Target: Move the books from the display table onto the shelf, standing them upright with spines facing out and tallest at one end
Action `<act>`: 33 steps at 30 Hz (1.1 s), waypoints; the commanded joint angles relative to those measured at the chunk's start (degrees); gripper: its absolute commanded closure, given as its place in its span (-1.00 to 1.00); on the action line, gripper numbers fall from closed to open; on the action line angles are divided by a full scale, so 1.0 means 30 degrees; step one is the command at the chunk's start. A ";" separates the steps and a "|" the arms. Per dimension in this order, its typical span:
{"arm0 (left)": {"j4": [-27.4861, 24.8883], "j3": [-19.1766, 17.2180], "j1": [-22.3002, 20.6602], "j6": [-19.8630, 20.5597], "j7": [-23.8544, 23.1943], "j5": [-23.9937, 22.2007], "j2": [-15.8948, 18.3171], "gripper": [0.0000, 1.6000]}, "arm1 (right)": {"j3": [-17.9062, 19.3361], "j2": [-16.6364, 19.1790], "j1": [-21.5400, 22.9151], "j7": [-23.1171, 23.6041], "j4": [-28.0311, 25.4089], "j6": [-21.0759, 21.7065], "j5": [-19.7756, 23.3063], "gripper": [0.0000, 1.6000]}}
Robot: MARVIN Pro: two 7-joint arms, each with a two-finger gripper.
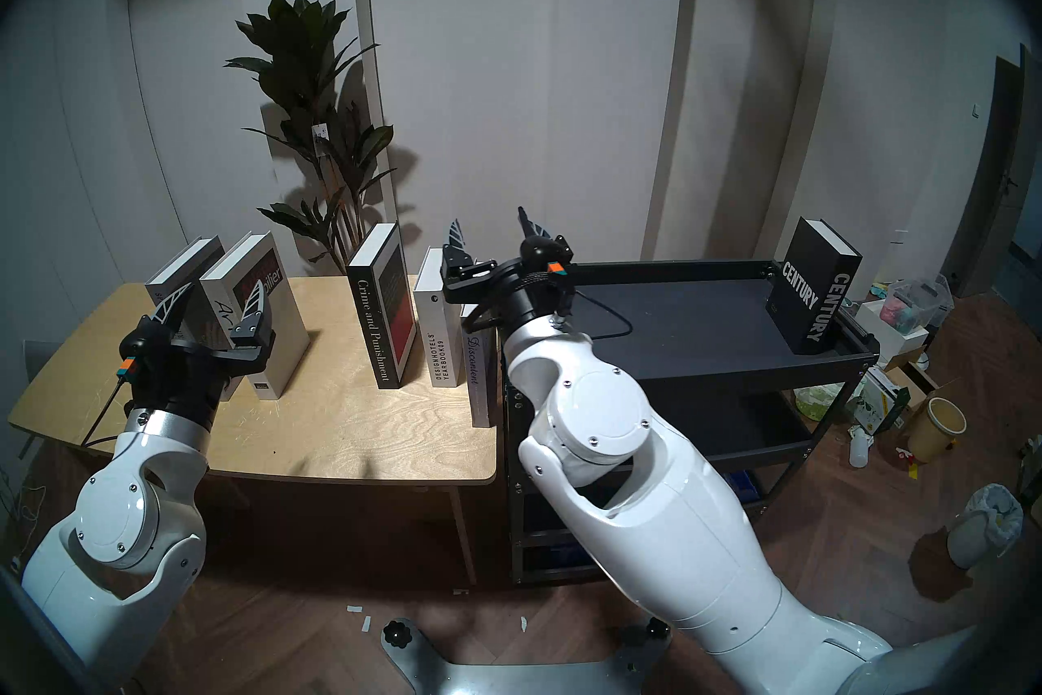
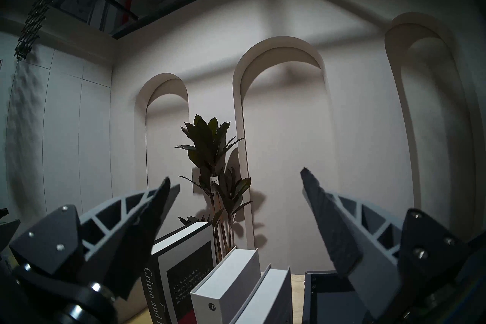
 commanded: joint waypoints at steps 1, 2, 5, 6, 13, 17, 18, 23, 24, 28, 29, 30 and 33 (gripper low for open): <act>-0.0532 -0.1543 0.1890 -0.0991 -0.0917 -0.0050 -0.0787 -1.00 | -0.0852 -0.2136 0.1450 -0.1549 0.1234 -0.0648 -0.1285 -1.00; -0.0583 -0.1781 0.2167 -0.1137 -0.1151 -0.0087 -0.0910 -1.00 | -0.0945 -0.2428 0.1549 -0.1876 0.1572 -0.0752 -0.1542 -1.00; -0.0675 -0.2321 0.2797 -0.1494 -0.1768 -0.0222 -0.1193 -1.00 | -0.1234 -0.2890 0.1849 -0.2643 0.2290 -0.1025 -0.2084 -1.00; -0.0696 -0.2471 0.2976 -0.1597 -0.1953 -0.0269 -0.1273 -1.00 | -0.1330 -0.2971 0.1957 -0.2863 0.2479 -0.1114 -0.2231 -1.00; -0.0719 -0.3846 0.4462 -0.2525 -0.3919 -0.1049 -0.1945 -1.00 | -0.2106 -0.3634 0.2626 -0.4832 0.3966 -0.2030 -0.3428 -1.00; -0.0672 -0.4647 0.5230 -0.3049 -0.5263 -0.1752 -0.2298 -1.00 | -0.2646 -0.3824 0.2910 -0.6024 0.4676 -0.2670 -0.3956 -1.00; -0.0657 -0.4772 0.5348 -0.3131 -0.5497 -0.1886 -0.2349 -1.00 | -0.2747 -0.3842 0.2950 -0.6236 0.4788 -0.2785 -0.4035 -1.00; -0.0488 -0.5685 0.6298 -0.3743 -0.7415 -0.3128 -0.2680 -1.00 | -0.3337 -0.4029 0.3212 -0.7644 0.5746 -0.3634 -0.4445 -1.00; -0.0461 -0.5797 0.6440 -0.3839 -0.7671 -0.3327 -0.2700 -1.00 | -0.3426 -0.4022 0.3218 -0.7572 0.5811 -0.3637 -0.4360 -1.00; -0.0267 -0.6321 0.6874 -0.4110 -0.9212 -0.4367 -0.2902 -1.00 | -0.3842 -0.4031 0.3303 -0.7871 0.6186 -0.3984 -0.4244 -1.00; -0.0182 -0.6510 0.7046 -0.4195 -0.9796 -0.4785 -0.2973 -1.00 | -0.3966 -0.3995 0.3307 -0.8017 0.6212 -0.4033 -0.4033 -1.00; -0.0149 -0.6571 0.7100 -0.4212 -1.0009 -0.4937 -0.3000 -1.00 | -0.3994 -0.3983 0.3299 -0.8045 0.6222 -0.4057 -0.4013 -1.00; -0.0037 -0.6738 0.7207 -0.4213 -1.0682 -0.5406 -0.3062 -1.00 | -0.4098 -0.3962 0.3304 -0.8149 0.6273 -0.4190 -0.3960 -1.00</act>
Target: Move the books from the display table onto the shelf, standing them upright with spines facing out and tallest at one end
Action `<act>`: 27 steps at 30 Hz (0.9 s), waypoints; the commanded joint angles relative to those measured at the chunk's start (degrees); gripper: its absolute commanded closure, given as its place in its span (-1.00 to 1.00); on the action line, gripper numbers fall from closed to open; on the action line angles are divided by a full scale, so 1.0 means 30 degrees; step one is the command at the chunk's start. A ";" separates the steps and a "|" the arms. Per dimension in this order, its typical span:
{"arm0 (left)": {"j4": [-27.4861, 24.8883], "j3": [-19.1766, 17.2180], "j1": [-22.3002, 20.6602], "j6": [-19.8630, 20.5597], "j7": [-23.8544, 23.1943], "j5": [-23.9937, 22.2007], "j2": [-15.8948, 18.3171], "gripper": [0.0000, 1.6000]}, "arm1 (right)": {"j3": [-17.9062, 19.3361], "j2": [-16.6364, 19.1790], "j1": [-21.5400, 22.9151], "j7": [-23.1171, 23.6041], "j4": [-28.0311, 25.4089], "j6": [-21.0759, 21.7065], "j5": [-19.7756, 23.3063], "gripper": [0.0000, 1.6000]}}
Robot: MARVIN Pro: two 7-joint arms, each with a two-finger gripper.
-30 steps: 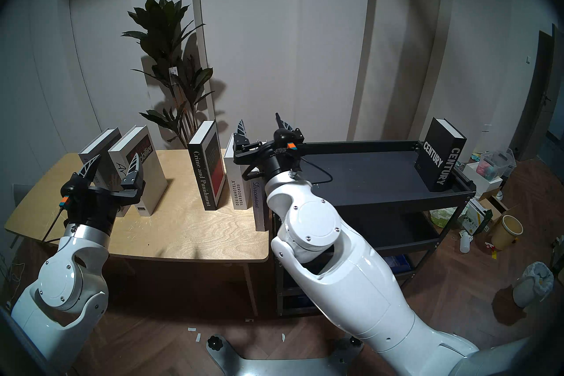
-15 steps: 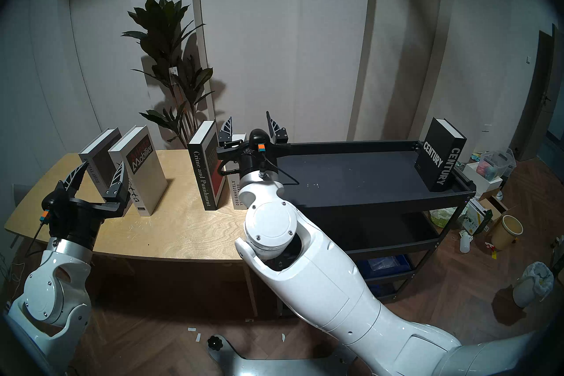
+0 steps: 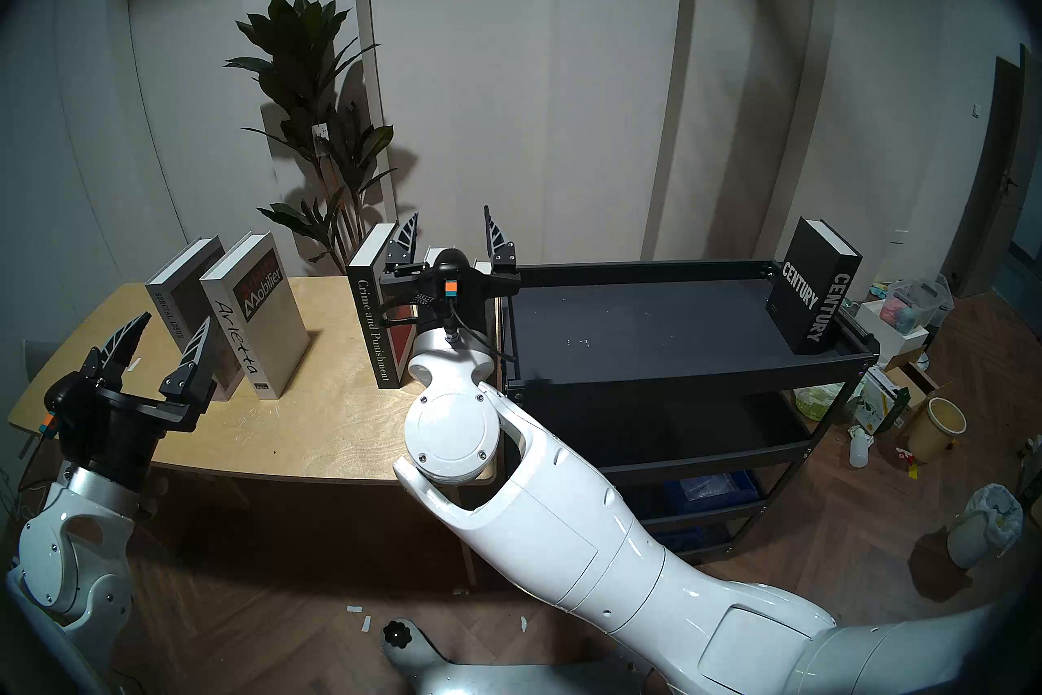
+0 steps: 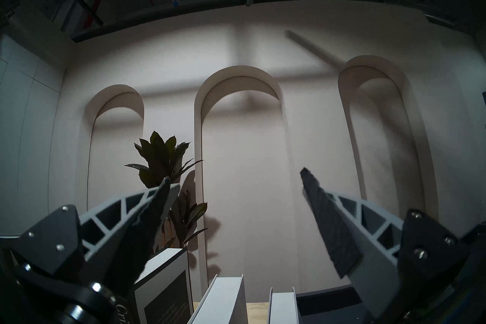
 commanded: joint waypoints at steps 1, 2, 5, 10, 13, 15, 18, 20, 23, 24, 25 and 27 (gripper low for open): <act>0.0157 -0.0828 0.0809 -0.0514 -0.1718 -0.1122 -0.0270 -1.00 | -0.0269 -0.0456 0.0400 -0.0357 -0.0249 -0.0583 0.0130 -1.00; 0.0177 -0.0870 0.0827 -0.0509 -0.1904 -0.1237 -0.0284 -1.00 | -0.0311 -0.0458 0.0408 -0.0422 -0.0244 -0.0610 0.0127 -1.00; 0.0229 -0.0948 0.0841 -0.0494 -0.2280 -0.1452 -0.0327 -1.00 | -0.0455 -0.0452 0.0439 -0.0612 -0.0220 -0.0643 0.0131 -1.00; 0.0319 -0.0985 0.0896 -0.0509 -0.2721 -0.1674 -0.0436 -1.00 | -0.0952 -0.0422 0.0554 -0.1213 0.0242 -0.0917 0.0317 -1.00; 0.0342 -0.1026 0.0946 -0.0516 -0.2914 -0.1767 -0.0528 -1.00 | -0.1238 -0.0508 0.0702 -0.1589 0.0749 -0.0993 0.0665 -1.00; 0.0335 -0.1060 0.0996 -0.0523 -0.3030 -0.1803 -0.0596 -1.00 | -0.1327 -0.0678 0.0850 -0.1778 0.1149 -0.1043 0.0934 -1.00; 0.0325 -0.1085 0.1054 -0.0516 -0.3190 -0.1876 -0.0686 -1.00 | -0.1459 -0.1011 0.1140 -0.1832 0.1822 -0.1101 0.1090 -1.00; 0.0319 -0.1095 0.1078 -0.0526 -0.3272 -0.1903 -0.0756 -1.00 | -0.1638 -0.1172 0.1330 -0.1841 0.2135 -0.1079 0.1184 -1.00; 0.0302 -0.1168 0.1152 -0.0568 -0.3431 -0.1952 -0.0904 -1.00 | -0.1987 -0.1366 0.1597 -0.1933 0.2643 -0.1158 0.1383 -1.00; 0.0300 -0.1223 0.1195 -0.0594 -0.3497 -0.1984 -0.0976 -1.00 | -0.2117 -0.1399 0.1661 -0.1894 0.2777 -0.1158 0.1474 -1.00; 0.0301 -0.1279 0.1235 -0.0608 -0.3560 -0.2016 -0.1036 -1.00 | -0.2239 -0.1438 0.1727 -0.1964 0.2923 -0.1217 0.1509 -1.00; 0.0328 -0.1422 0.1320 -0.0652 -0.3707 -0.2120 -0.1188 -1.00 | -0.2427 -0.1511 0.1832 -0.2020 0.3152 -0.1295 0.1589 -1.00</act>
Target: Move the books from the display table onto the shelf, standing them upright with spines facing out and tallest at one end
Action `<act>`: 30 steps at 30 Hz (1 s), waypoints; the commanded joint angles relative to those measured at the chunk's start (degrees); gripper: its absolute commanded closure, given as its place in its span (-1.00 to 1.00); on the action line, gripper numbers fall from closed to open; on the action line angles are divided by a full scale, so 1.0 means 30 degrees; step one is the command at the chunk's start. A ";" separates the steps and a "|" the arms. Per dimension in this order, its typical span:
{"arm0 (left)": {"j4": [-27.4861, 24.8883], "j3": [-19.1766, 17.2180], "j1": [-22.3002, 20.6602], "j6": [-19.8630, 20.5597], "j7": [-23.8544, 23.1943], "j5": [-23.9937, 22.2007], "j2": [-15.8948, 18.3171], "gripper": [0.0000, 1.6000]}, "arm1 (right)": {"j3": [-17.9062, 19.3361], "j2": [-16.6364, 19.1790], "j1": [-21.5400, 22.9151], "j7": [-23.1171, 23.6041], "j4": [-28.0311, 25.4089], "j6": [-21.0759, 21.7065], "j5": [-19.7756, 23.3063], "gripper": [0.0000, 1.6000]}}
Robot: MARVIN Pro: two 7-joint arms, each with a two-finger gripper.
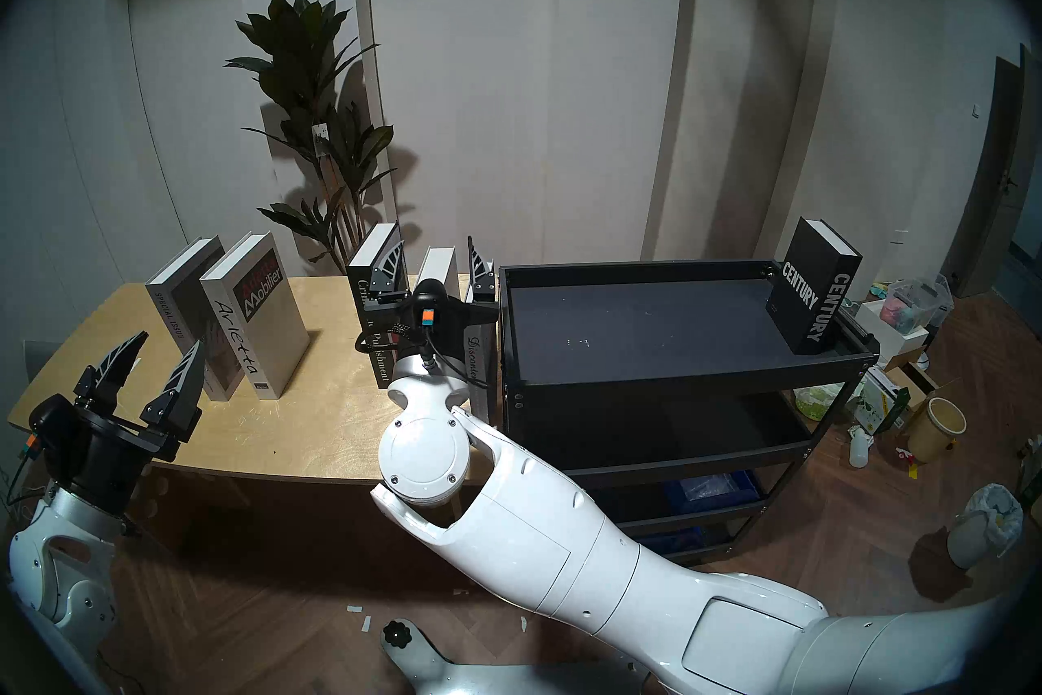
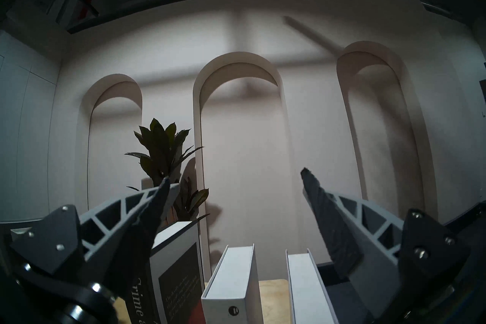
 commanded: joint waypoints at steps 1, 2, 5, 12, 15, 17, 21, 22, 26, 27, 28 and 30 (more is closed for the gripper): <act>-0.0095 -0.0550 0.0272 -0.0349 -0.0436 -0.0154 -0.0402 -1.00 | -0.0539 -0.0952 0.0866 -0.0065 0.0383 -0.0318 0.0086 -1.00; -0.0095 -0.0550 0.0272 -0.0349 -0.0436 -0.0154 -0.0402 -1.00 | -0.0539 -0.0952 0.0866 -0.0065 0.0383 -0.0318 0.0086 -1.00; -0.0027 -0.0680 0.0370 -0.0408 -0.0663 -0.0292 -0.0579 -1.00 | -0.0860 -0.1091 0.1060 -0.0248 0.0929 -0.0546 0.0224 -1.00; 0.0109 -0.0976 0.0534 -0.0482 -0.1202 -0.0607 -0.0856 -1.00 | -0.1805 -0.1548 0.1616 -0.1179 0.2457 -0.1420 0.0618 -1.00; 0.0159 -0.1053 0.0540 -0.0459 -0.1348 -0.0677 -0.0890 -1.00 | -0.2125 -0.1822 0.1896 -0.1607 0.3017 -0.1730 0.0747 -1.00; 0.0203 -0.1097 0.0553 -0.0456 -0.1417 -0.0722 -0.0905 -1.00 | -0.2217 -0.1897 0.1965 -0.1696 0.3177 -0.1804 0.0786 -1.00; 0.0534 -0.1217 0.0531 -0.0461 -0.1753 -0.0942 -0.0936 -1.00 | -0.2672 -0.2256 0.2318 -0.2286 0.4009 -0.2286 0.0985 -1.00; 0.0593 -0.1250 0.0541 -0.0466 -0.1844 -0.1001 -0.0956 -1.00 | -0.2805 -0.2335 0.2413 -0.2472 0.4237 -0.2390 0.1135 -1.00; 0.0880 -0.1333 0.0563 -0.0488 -0.2165 -0.1202 -0.1007 -1.00 | -0.3298 -0.2613 0.2709 -0.2954 0.5042 -0.2877 0.1688 -1.00; 0.0880 -0.1333 0.0563 -0.0488 -0.2165 -0.1202 -0.1007 -1.00 | -0.3298 -0.2613 0.2709 -0.2954 0.5042 -0.2877 0.1688 -1.00; 0.0937 -0.1355 0.0560 -0.0486 -0.2256 -0.1257 -0.1018 -1.00 | -0.3435 -0.2713 0.2804 -0.3063 0.5299 -0.3006 0.1860 -1.00; 0.1134 -0.1458 0.0580 -0.0510 -0.2521 -0.1426 -0.1067 -1.00 | -0.3796 -0.2976 0.3056 -0.3232 0.5962 -0.3258 0.2497 -1.00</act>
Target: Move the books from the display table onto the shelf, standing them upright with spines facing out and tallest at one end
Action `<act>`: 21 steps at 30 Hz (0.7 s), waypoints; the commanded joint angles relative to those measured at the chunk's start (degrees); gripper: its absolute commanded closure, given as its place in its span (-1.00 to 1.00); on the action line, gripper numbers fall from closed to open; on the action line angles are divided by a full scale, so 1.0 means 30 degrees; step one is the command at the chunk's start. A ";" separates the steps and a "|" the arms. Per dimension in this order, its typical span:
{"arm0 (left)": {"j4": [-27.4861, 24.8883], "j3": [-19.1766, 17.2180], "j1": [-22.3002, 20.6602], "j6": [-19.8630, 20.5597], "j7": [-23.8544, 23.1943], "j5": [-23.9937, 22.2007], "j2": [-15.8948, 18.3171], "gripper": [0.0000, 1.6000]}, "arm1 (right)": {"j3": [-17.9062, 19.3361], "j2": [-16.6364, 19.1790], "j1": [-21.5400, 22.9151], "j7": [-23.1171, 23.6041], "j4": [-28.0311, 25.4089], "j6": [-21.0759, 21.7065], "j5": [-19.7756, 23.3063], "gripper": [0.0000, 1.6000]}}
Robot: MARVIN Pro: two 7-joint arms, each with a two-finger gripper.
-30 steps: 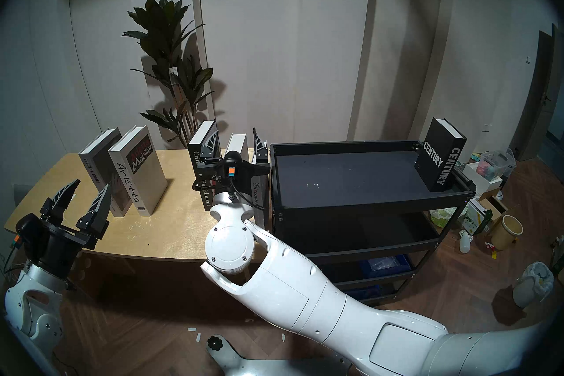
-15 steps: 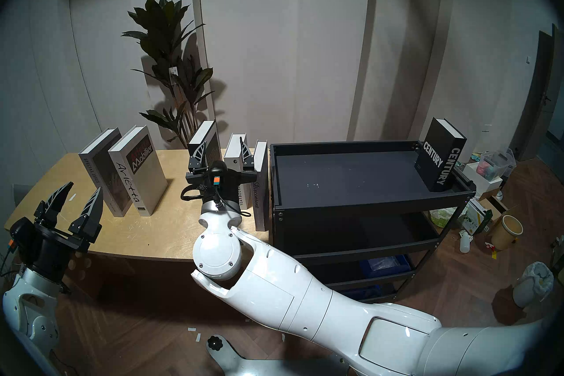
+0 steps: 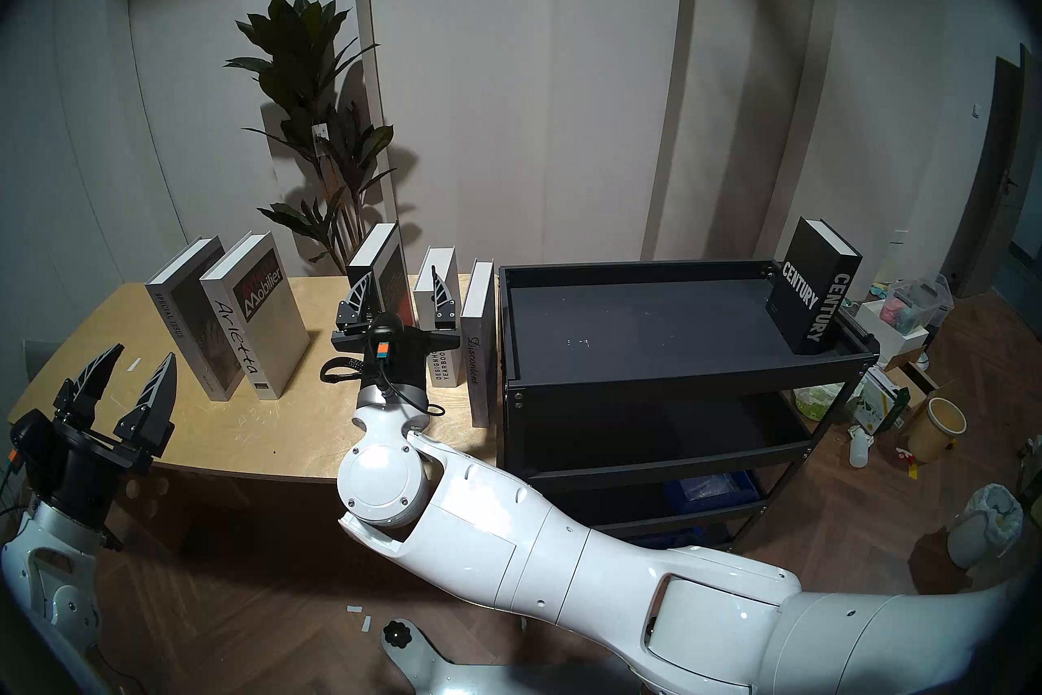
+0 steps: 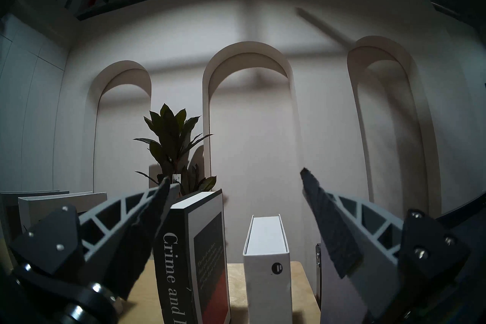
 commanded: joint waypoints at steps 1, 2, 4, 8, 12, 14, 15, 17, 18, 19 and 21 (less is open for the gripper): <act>0.0192 -0.0435 0.0031 -0.0237 -0.0605 -0.0339 -0.0020 -1.00 | -0.0702 -0.1230 0.1029 -0.0587 0.0973 -0.0918 0.0911 -1.00; 0.0192 -0.0435 0.0031 -0.0237 -0.0605 -0.0339 -0.0020 -1.00 | -0.0702 -0.1230 0.1029 -0.0587 0.0973 -0.0918 0.0911 -1.00; 0.0398 -0.0538 0.0023 -0.0242 -0.0842 -0.0513 -0.0055 -1.00 | -0.0914 -0.1439 0.1217 -0.0714 0.1435 -0.1061 0.1244 -1.00; 0.0634 -0.0647 0.0000 -0.0229 -0.1170 -0.0754 -0.0083 -1.00 | -0.1205 -0.1731 0.1472 -0.0862 0.2142 -0.1269 0.1711 -1.00; 0.0823 -0.0765 -0.0023 -0.0200 -0.1440 -0.0990 -0.0098 -1.00 | -0.1409 -0.2107 0.1795 -0.0797 0.2962 -0.1378 0.2152 -1.00; 0.0976 -0.0821 -0.0052 -0.0195 -0.1578 -0.1116 -0.0087 -1.00 | -0.1448 -0.2318 0.1984 -0.0616 0.3381 -0.1333 0.2455 -1.00; 0.0976 -0.0821 -0.0052 -0.0195 -0.1578 -0.1116 -0.0087 -1.00 | -0.1448 -0.2318 0.1984 -0.0616 0.3381 -0.1333 0.2455 -1.00; 0.1161 -0.0886 -0.0090 -0.0187 -0.1780 -0.1277 -0.0070 -1.00 | -0.1487 -0.2675 0.2293 -0.0393 0.4147 -0.1391 0.2993 -1.00; 0.1210 -0.0911 -0.0095 -0.0188 -0.1840 -0.1331 -0.0071 -1.00 | -0.1514 -0.2746 0.2367 -0.0387 0.4315 -0.1436 0.3067 -1.00; 0.1253 -0.0933 -0.0100 -0.0188 -0.1899 -0.1377 -0.0072 -1.00 | -0.1533 -0.2797 0.2434 -0.0379 0.4436 -0.1474 0.3142 -1.00; 0.1299 -0.0957 -0.0109 -0.0185 -0.1970 -0.1441 -0.0071 -1.00 | -0.1510 -0.2877 0.2498 -0.0385 0.4604 -0.1520 0.3185 -1.00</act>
